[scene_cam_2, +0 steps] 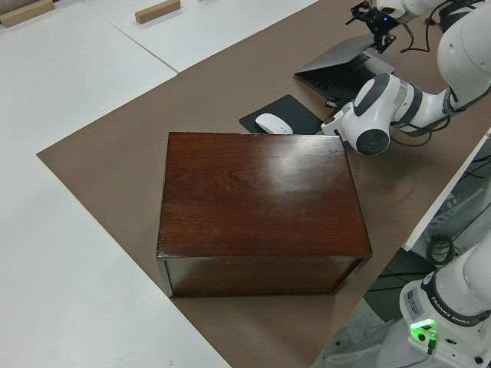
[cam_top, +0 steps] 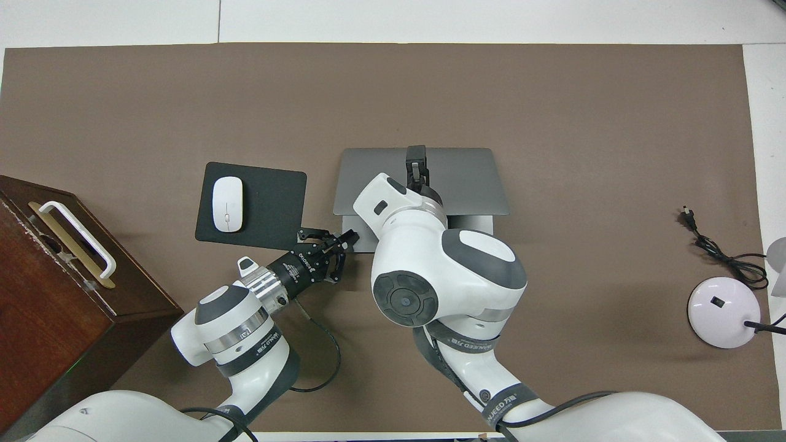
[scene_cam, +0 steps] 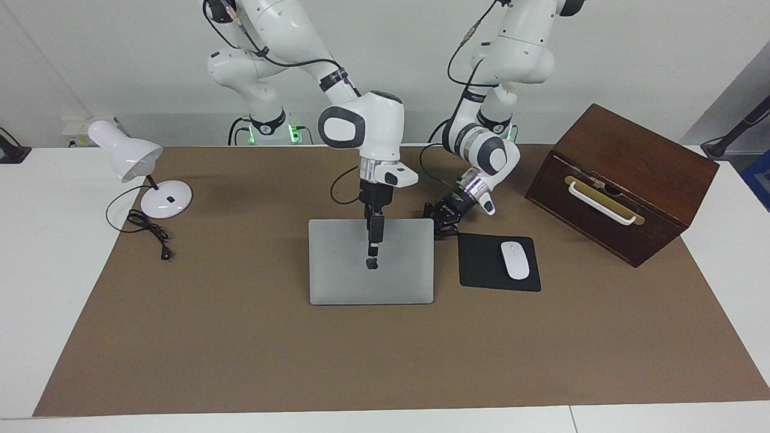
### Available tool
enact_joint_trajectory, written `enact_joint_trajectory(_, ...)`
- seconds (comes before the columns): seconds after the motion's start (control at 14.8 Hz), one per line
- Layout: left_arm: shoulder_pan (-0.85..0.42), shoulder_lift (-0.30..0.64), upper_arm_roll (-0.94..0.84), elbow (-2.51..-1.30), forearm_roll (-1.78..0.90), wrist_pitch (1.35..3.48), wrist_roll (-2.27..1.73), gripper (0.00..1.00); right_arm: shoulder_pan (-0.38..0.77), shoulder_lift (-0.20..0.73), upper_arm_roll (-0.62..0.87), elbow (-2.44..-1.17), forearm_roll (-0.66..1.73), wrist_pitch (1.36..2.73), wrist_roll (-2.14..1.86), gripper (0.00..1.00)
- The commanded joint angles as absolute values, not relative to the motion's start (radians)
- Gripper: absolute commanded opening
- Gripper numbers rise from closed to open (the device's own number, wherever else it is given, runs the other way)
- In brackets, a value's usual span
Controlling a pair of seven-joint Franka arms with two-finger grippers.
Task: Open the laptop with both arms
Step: 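Lift the laptop lid upward with the right gripper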
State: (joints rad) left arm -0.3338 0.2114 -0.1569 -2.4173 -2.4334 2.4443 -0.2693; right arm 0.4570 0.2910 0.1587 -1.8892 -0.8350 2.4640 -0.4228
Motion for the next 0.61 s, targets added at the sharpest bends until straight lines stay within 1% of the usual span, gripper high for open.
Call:
enact_joint_trajectory(0.0,-0.328,0.255,-0.150,-2.398,-2.456,2.441,-0.233,0.00,0.453,0.311,0.163,-1.835,-0.874,2.441,-0.417,1.00)
enact_joint_trajectory(0.54,-0.327,0.255,-0.150,-2.398,-2.456,2.442,-0.233,0.00,0.437,0.313,0.160,-1.784,-0.876,2.442,-0.419,1.00)
